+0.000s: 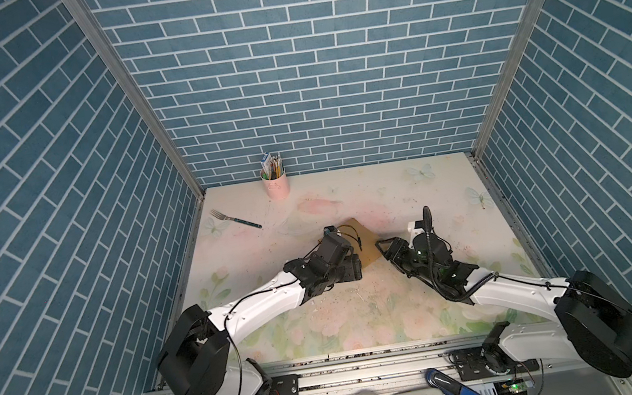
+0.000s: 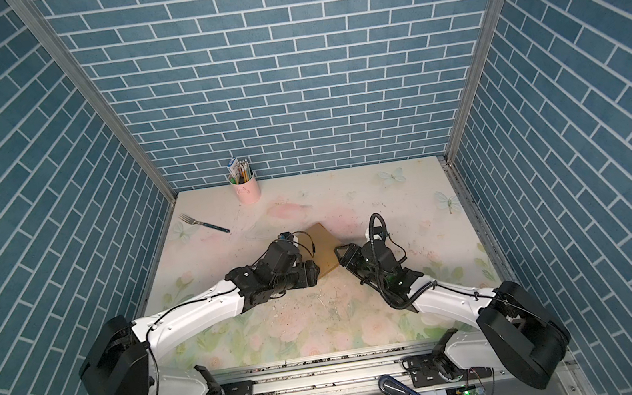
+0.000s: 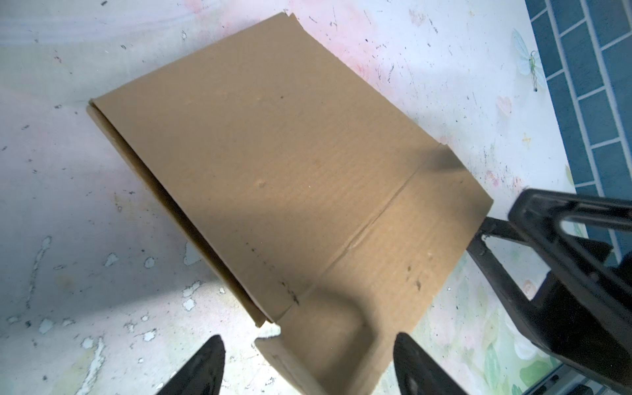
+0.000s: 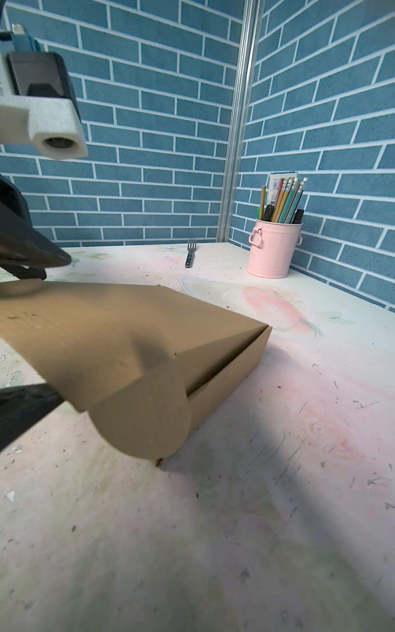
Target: Fold the paper box
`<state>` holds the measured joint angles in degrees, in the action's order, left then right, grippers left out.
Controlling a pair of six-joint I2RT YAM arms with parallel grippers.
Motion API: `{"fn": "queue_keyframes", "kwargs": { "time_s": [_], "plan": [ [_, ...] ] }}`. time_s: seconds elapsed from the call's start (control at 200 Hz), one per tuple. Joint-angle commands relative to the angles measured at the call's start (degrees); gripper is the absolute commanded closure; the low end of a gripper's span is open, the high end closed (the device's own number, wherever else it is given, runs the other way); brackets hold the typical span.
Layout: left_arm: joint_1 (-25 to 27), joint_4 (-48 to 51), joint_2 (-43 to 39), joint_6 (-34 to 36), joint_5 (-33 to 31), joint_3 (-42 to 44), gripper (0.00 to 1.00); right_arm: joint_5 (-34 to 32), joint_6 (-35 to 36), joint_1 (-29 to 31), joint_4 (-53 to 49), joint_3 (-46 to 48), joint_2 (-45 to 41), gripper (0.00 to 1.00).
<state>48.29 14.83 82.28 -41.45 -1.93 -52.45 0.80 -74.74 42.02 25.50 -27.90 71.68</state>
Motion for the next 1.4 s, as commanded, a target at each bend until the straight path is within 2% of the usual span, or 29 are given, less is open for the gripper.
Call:
{"fn": "queue_keyframes", "kwargs": {
  "time_s": [0.0,0.075,0.17,0.435,0.505,0.585,0.63,0.82,1.025,1.396],
  "plan": [
    [-0.2,1.9,-0.4,0.5,-1.5,1.0,0.21,-0.2,0.2,0.3,-1.9,-2.0,-1.9,0.45],
    [-0.2,1.5,-0.2,0.3,-1.2,1.3,0.21,0.3,0.9,0.3,-4.8,-1.8,-2.6,0.45],
    [-0.2,1.1,0.1,0.3,-0.8,1.6,0.21,0.6,3.4,0.3,-13.2,-2.6,-4.3,0.47],
    [-0.4,1.6,0.0,0.4,-0.8,1.5,0.21,-3.7,19.2,-0.5,-38.9,-8.0,-13.3,0.47],
    [-0.5,1.7,0.1,0.3,-0.8,1.4,0.21,-1.3,24.0,-3.0,-42.2,-11.1,-12.1,0.47],
    [-0.5,1.7,0.4,0.2,-0.5,1.1,0.21,3.5,28.4,-6.3,-42.3,-13.8,-9.2,0.48],
    [-0.5,1.7,0.4,0.1,-0.3,1.1,0.21,3.9,31.0,-7.2,-42.6,-15.7,-6.9,0.48],
    [-0.5,2.7,-0.2,-0.1,-0.3,0.9,0.21,9.2,37.8,-8.4,-40.9,-20.9,1.9,0.48],
    [-0.6,3.2,-0.3,0.0,-0.8,1.2,0.21,11.9,39.0,-8.4,-38.6,-23.1,8.1,0.50],
    [-1.4,1.7,1.0,-0.1,-0.2,1.6,0.22,11.7,40.5,-7.7,-37.5,-21.8,8.5,0.55]
  ]
}}
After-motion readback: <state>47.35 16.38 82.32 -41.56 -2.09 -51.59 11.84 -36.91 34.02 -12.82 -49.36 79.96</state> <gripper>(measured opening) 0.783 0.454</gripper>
